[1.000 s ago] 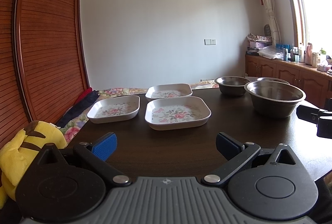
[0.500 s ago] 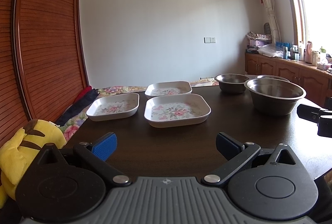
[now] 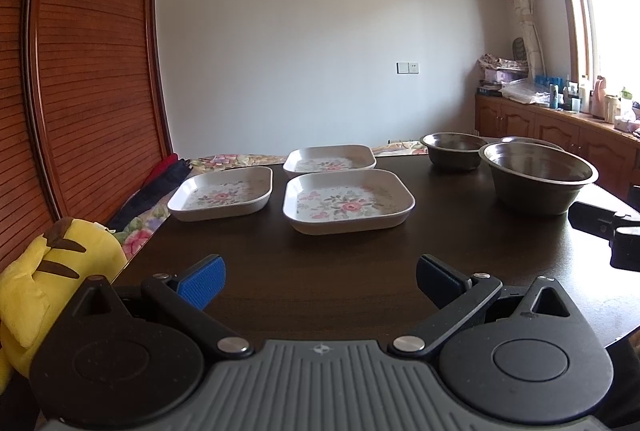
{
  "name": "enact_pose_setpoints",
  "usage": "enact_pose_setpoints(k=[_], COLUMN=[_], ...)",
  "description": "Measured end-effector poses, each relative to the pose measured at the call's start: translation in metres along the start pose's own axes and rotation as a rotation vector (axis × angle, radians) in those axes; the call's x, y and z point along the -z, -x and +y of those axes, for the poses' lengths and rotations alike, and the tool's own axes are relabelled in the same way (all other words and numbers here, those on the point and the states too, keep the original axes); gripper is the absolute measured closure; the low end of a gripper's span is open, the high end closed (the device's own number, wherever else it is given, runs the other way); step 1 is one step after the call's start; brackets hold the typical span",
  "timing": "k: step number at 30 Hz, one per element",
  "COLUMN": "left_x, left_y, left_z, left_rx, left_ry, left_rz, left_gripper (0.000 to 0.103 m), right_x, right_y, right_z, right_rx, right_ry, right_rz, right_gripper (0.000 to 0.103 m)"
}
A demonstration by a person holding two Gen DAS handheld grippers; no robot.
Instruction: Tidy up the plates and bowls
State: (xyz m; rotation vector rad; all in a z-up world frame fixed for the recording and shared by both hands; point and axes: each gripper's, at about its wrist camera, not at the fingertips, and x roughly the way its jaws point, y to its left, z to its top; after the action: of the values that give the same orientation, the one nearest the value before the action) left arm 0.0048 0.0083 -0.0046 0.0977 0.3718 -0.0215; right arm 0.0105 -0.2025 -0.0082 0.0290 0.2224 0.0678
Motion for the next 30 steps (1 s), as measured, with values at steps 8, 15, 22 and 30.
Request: enact_pose_setpoints(k=[8, 15, 22, 30], left_x=[-0.007, -0.019, -0.040, -0.055], left_y=[-0.011, -0.025, -0.044, -0.077], left_z=[0.026, 0.054, 0.073, 0.084], left_rx=[-0.023, 0.009, 0.021, 0.080], left_ry=[0.021, 0.060, 0.055, 0.077], left_rz=[0.006, 0.015, 0.018, 0.047], left_gripper=[0.000, 0.000, 0.000, 0.014], right_x=[-0.009, -0.025, -0.043, -0.053], right_y=[-0.019, -0.040, -0.063, -0.093], right_z=[0.021, 0.038, 0.051, 0.057], right_rx=[-0.076, -0.184, -0.258, -0.310], right_ry=[0.065, 0.076, 0.085, 0.091], right_rz=[0.026, 0.063, 0.099, 0.155], right_gripper=[0.000, 0.000, 0.000, 0.000])
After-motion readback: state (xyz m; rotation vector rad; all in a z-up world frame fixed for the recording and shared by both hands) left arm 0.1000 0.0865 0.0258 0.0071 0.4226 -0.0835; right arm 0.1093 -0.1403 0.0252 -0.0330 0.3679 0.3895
